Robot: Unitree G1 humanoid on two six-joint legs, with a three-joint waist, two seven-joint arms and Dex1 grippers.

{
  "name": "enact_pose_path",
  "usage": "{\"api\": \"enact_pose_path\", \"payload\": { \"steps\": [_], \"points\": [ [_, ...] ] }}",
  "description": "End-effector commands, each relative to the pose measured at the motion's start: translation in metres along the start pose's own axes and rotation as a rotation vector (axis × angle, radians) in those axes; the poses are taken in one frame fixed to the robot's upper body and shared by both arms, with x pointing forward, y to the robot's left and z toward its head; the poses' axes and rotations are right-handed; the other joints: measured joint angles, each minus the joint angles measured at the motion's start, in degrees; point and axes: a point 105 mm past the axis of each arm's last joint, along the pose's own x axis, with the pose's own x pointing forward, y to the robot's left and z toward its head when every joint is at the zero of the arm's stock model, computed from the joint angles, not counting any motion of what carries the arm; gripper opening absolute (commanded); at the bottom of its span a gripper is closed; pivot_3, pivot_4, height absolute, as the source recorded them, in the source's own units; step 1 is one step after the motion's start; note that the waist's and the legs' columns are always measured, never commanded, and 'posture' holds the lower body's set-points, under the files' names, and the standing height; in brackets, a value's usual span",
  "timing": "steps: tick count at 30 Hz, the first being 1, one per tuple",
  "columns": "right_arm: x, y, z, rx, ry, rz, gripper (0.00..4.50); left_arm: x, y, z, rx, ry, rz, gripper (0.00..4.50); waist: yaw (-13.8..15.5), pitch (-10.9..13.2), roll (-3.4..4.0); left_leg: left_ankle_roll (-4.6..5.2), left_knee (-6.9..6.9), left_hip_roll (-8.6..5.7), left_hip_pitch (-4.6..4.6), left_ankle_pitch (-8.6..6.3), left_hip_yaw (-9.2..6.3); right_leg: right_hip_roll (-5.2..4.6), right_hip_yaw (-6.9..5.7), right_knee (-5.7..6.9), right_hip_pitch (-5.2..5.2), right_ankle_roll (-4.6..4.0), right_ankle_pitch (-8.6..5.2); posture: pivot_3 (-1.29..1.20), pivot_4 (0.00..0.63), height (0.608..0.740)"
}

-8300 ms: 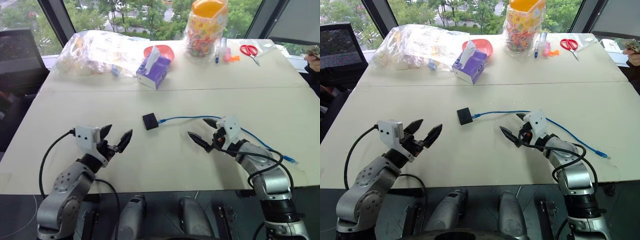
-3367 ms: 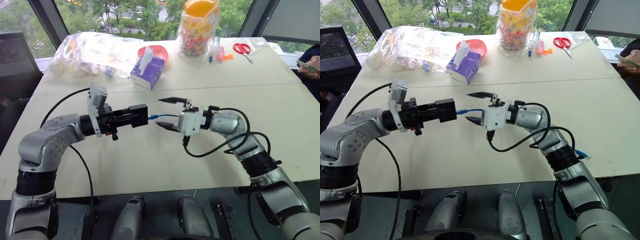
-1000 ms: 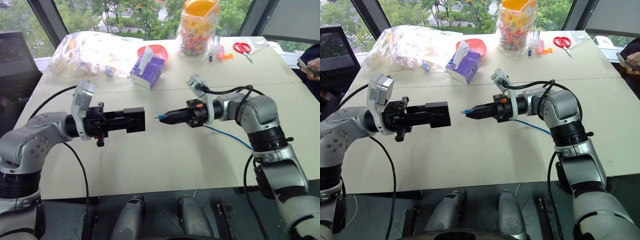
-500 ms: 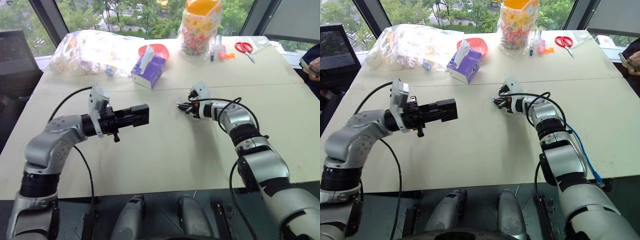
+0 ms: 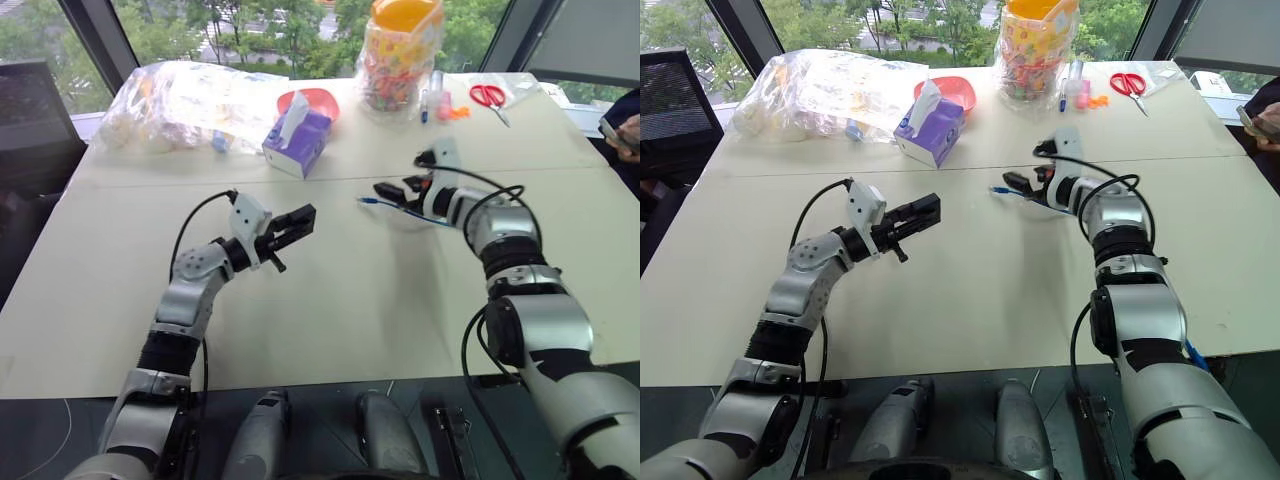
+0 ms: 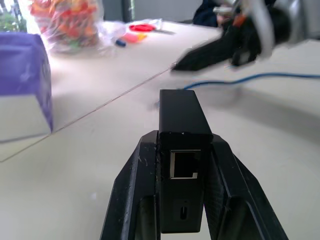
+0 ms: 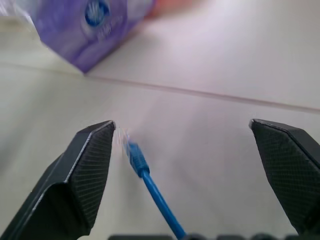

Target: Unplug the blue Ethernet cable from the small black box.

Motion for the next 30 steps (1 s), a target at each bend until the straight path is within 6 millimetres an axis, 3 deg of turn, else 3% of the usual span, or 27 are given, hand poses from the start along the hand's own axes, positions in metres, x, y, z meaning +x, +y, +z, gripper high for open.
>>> {"api": "enact_pose_path", "payload": {
  "steps": [1,8,10,18,30],
  "points": [
    [-0.021,0.014,0.012,0.052,-0.064,0.052,4.45,0.006,0.006,0.004,0.049,-0.045,0.041,0.5,0.0,0.0,0.0,0.01,0.01,0.0,0.0,0.0,0.01,0.0,0.0,0.0,0.0,0.01,0.0,0.0,0.15,0.728],
    [-0.055,0.065,-0.006,0.085,-0.05,0.218,4.45,0.01,0.008,-0.011,0.02,-0.035,0.057,0.5,-0.4,0.0,0.02,0.02,0.08,-0.01,-0.01,-0.01,0.02,-0.04,0.0,0.04,-0.01,0.03,0.01,0.0,0.15,0.728],
    [-0.063,0.072,-0.013,0.097,-0.033,0.236,4.5,0.008,0.009,-0.015,0.003,-0.025,0.057,1.54,-0.3,0.0,0.02,0.02,0.14,0.0,0.01,-0.01,0.02,-0.03,0.0,0.09,0.01,0.03,0.01,0.0,0.15,0.728],
    [-0.074,0.068,-0.04,0.079,0.044,0.195,4.5,-0.012,0.029,-0.016,0.026,0.032,0.118,4.36,-0.1,0.0,0.02,0.07,0.46,-0.02,-0.03,-0.04,0.0,-0.04,-0.01,0.07,0.14,0.03,0.02,0.0,0.15,0.728],
    [-0.09,0.071,-0.058,0.065,0.089,0.211,4.5,-0.069,0.04,0.022,0.033,0.035,0.188,4.46,-0.1,0.0,0.02,0.12,0.5,0.0,-0.05,-0.09,0.0,-0.04,-0.01,0.06,0.15,-0.02,0.01,0.0,0.15,0.728]
  ]
}}
